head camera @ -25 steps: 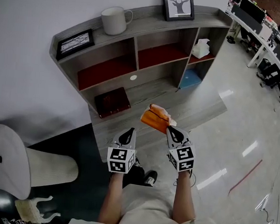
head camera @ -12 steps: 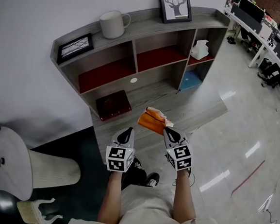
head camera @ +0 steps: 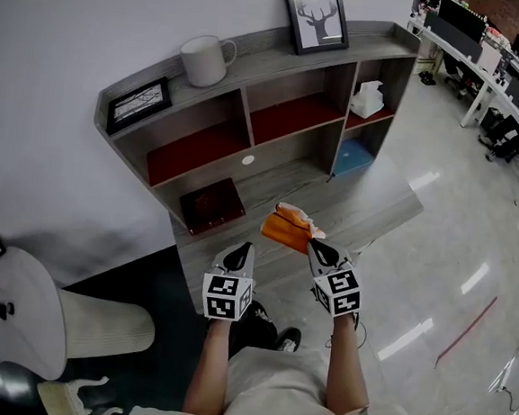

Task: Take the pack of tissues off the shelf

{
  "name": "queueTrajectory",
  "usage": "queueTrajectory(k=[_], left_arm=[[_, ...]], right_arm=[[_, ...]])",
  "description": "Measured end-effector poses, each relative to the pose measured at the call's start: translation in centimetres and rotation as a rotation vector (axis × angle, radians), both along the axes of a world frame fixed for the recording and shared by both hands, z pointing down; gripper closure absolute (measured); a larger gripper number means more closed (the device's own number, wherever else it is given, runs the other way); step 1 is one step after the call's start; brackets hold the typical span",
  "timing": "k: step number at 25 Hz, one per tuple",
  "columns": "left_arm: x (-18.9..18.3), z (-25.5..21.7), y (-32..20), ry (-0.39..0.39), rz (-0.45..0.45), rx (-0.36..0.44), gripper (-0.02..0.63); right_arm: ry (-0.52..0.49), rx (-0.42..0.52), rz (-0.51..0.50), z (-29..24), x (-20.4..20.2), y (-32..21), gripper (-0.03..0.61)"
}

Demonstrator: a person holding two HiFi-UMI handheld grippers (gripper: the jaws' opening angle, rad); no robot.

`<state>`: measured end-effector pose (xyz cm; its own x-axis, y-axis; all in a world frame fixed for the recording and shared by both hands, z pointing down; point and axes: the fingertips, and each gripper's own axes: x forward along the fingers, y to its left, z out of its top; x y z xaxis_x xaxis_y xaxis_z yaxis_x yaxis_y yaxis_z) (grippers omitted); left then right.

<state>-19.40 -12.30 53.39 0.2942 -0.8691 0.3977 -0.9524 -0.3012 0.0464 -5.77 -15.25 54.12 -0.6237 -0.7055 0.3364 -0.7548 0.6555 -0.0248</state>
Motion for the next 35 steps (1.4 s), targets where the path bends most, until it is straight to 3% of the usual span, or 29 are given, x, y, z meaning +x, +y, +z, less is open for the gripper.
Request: queueTrajectory(k=[20, 35], left_arm=[[3.3, 2.4, 1.1, 0.014, 0.110, -0.082, 0.603], [3.8, 3.1, 2.1, 0.021, 0.129, -0.097, 0.603]], right_arm=[[0.011, -0.028, 0.057, 1.3, 1.8, 0.4, 0.557], [0.016, -0.026, 0.059, 1.7, 1.3, 1.1, 0.557]])
